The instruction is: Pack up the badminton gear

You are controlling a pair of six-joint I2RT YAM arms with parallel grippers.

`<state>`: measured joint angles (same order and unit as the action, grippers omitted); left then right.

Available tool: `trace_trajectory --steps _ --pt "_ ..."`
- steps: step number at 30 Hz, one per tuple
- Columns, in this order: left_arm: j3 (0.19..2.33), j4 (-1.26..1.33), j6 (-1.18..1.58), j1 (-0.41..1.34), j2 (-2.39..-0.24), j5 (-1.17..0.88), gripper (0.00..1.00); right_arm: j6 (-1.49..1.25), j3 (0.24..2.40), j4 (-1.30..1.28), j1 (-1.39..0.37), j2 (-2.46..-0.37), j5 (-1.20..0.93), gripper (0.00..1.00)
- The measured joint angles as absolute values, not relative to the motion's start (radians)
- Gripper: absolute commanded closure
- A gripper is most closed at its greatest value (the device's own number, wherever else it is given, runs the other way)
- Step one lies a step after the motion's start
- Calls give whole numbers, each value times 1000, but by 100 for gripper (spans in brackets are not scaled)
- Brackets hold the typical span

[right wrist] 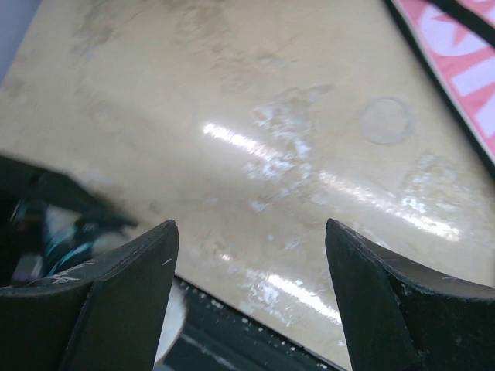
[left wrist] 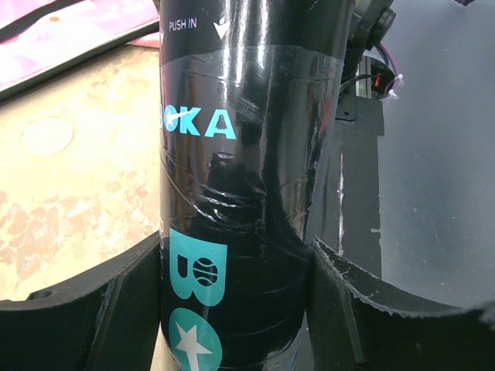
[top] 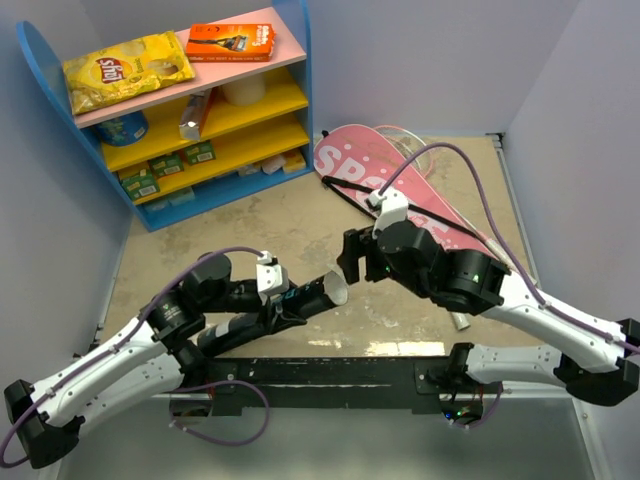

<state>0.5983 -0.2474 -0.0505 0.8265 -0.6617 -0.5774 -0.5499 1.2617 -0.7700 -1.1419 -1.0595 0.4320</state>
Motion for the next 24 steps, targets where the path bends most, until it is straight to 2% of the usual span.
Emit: trace_trajectory --steps 8,15,17,19,22,24 --pt "598 -249 -46 828 -664 -577 100 -565 1262 -682 -907 -1108 508 22" --pt "598 -250 -45 828 -652 -557 100 -564 1262 -552 -770 -1347 434 24" --pt "598 -250 -45 828 -644 -543 100 -564 1257 -519 -760 -1437 408 28" --pt "598 -251 -45 828 -635 -519 100 -565 1250 -493 -753 -1517 387 37" --pt "598 -254 -45 828 -627 -485 100 -565 1250 -459 -739 -1623 352 43" --pt "598 -256 -44 828 -624 -468 100 -565 1251 -444 -731 -1680 347 43"
